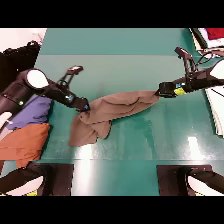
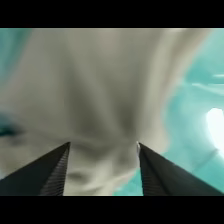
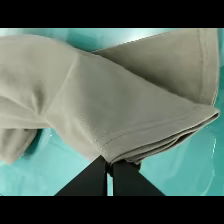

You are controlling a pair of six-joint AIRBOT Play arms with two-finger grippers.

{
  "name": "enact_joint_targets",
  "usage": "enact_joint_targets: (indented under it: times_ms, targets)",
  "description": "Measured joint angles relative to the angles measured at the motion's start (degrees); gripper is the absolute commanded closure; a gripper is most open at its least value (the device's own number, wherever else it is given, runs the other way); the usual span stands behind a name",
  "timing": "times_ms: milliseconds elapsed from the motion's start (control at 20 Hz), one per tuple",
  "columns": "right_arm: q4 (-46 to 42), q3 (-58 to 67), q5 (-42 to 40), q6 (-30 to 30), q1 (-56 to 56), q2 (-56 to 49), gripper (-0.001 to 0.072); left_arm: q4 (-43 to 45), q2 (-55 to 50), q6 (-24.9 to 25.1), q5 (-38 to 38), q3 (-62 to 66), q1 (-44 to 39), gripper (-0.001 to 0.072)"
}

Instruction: Fold the shirts.

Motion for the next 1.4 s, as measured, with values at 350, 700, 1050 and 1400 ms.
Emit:
enact_joint_targets:
  times_ms: [350,700,1050,1400]
  targets:
    - [-0.3,-0.1,-1.2,0.0,-4.7,3.0,0.0694,1.7,4.3,-0.3,-3.7,-4.7,14.8,0.0198]
    - [0.4,-0.2,-1.6,0.0,-7.1,4.3,0.0694,-8.7,2.4,4.3,4.1,-19.8,18.4,0.0199]
    - [0.6,-0.2,-1.5,-0.1,-6.5,4.5,0.0694,-15.2,-3.5,8.4,11.9,-22.9,14.0,0.0200]
    - [0.6,0.0,-1.4,-0.1,-6.2,4.5,0.0694,-16.4,-5.4,8.9,13.0,-21.9,11.1,0.0682]
